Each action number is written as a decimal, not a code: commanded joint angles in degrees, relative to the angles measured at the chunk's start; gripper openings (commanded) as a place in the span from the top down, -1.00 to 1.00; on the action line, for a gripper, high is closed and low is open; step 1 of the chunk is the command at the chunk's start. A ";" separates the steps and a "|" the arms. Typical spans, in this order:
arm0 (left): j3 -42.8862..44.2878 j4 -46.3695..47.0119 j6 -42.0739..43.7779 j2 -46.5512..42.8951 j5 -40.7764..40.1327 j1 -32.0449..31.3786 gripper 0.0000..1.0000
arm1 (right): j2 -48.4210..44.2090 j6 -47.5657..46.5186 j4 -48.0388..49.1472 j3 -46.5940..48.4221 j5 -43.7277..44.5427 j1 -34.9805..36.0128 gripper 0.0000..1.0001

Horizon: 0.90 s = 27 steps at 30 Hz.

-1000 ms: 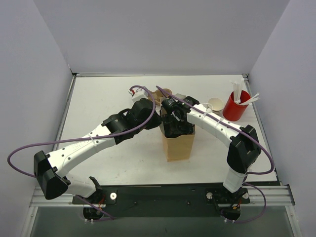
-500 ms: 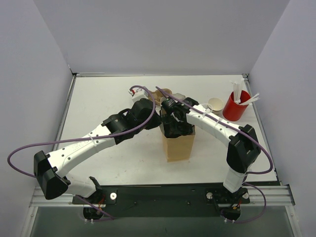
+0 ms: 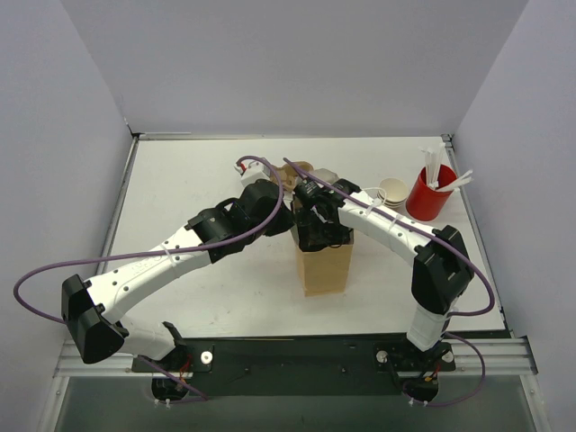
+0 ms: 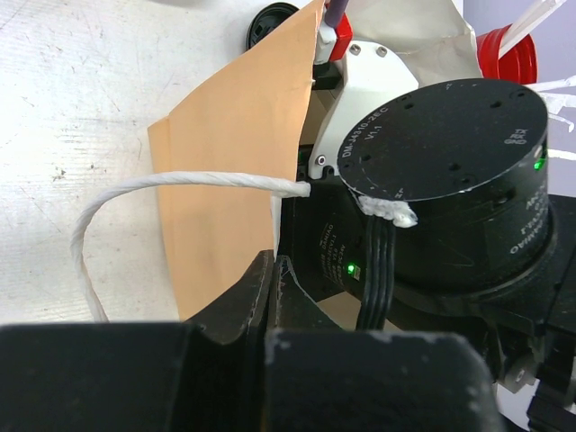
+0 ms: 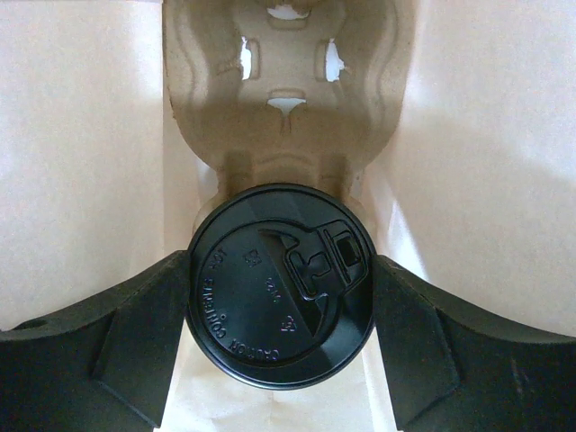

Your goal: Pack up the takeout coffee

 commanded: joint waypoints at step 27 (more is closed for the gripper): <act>0.85 0.22 0.61 -1.00 1.03 -0.03 1.00 | 2.98 1.03 -1.98 -4.32 -0.78 0.00 0.26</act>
